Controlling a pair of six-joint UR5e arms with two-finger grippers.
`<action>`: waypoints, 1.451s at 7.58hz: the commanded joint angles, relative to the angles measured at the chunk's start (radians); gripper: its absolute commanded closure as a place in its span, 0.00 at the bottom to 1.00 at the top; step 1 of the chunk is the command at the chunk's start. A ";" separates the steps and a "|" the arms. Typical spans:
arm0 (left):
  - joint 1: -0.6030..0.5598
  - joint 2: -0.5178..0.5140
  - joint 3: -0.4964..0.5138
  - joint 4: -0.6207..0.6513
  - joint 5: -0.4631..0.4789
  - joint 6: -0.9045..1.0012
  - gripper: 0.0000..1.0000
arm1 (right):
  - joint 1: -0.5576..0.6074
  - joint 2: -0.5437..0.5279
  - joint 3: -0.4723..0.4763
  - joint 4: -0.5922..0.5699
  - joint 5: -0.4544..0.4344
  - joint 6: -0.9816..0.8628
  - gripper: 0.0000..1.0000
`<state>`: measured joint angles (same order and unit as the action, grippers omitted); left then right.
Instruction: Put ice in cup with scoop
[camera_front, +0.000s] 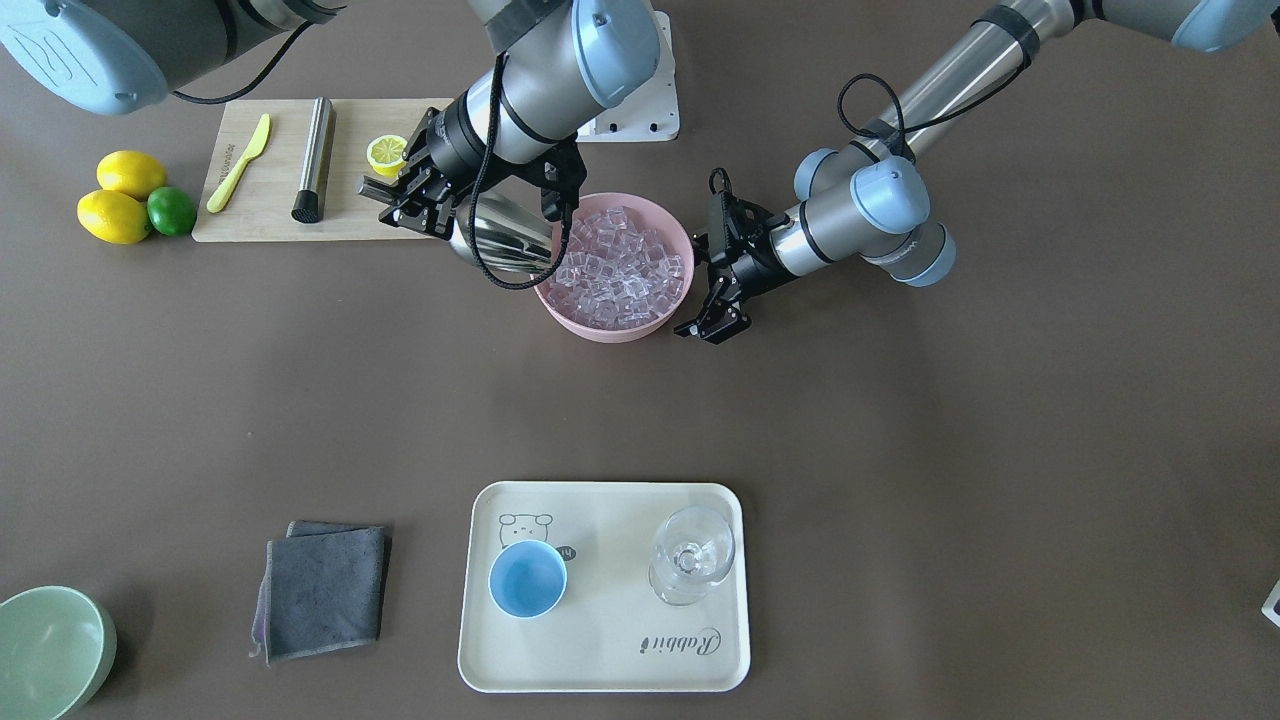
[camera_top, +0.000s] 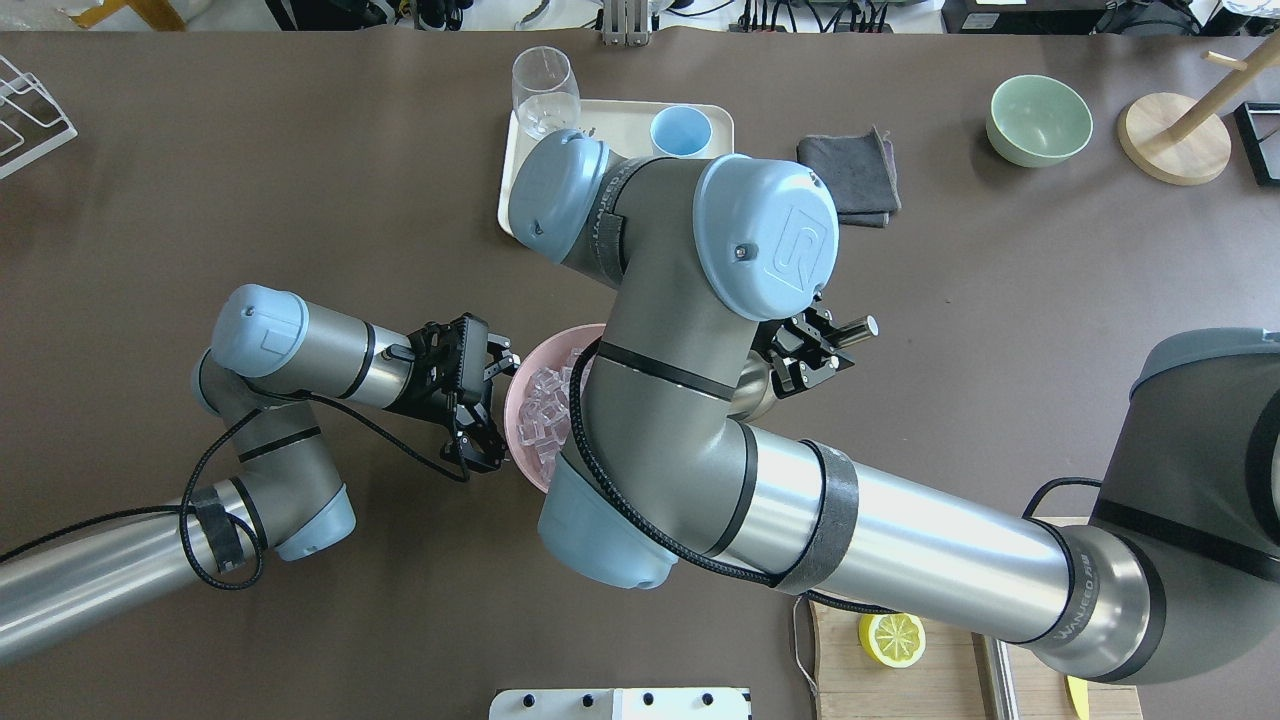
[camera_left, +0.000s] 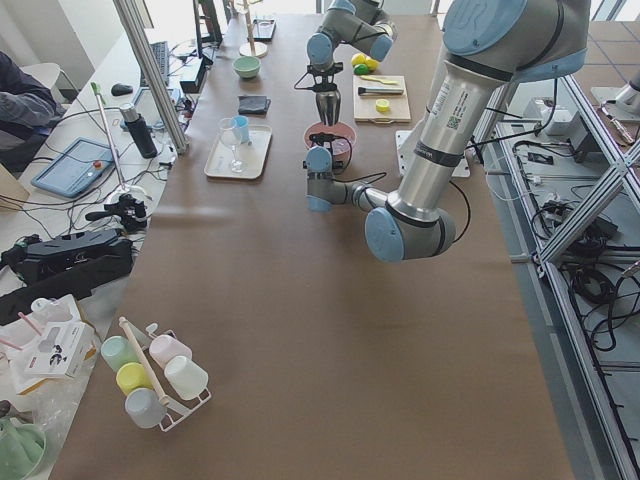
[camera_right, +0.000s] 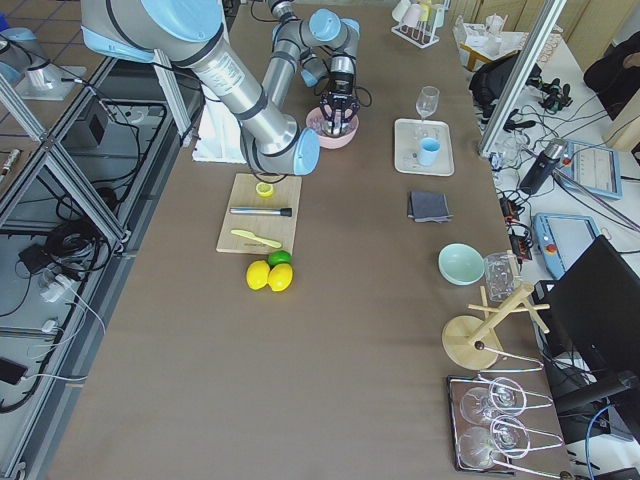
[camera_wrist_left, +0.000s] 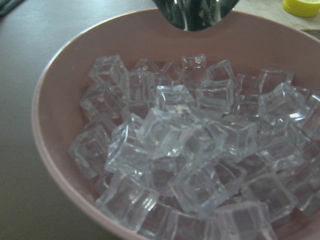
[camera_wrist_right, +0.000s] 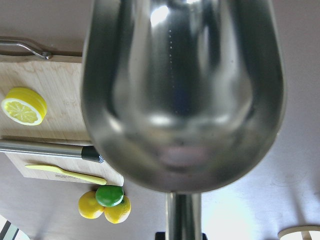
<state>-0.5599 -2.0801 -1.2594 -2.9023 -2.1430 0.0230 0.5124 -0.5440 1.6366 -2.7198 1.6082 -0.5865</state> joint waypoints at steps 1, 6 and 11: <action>0.000 0.000 0.000 0.000 0.000 -0.002 0.02 | -0.011 0.016 -0.036 0.000 -0.005 0.017 1.00; 0.000 0.000 0.000 0.000 0.000 0.000 0.02 | -0.060 0.068 -0.147 0.017 -0.021 0.094 1.00; 0.000 0.000 0.000 0.000 -0.005 0.000 0.02 | -0.091 0.094 -0.221 0.106 -0.025 0.131 1.00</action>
<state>-0.5599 -2.0802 -1.2594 -2.9022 -2.1440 0.0230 0.4292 -0.4511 1.4322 -2.6550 1.5832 -0.4695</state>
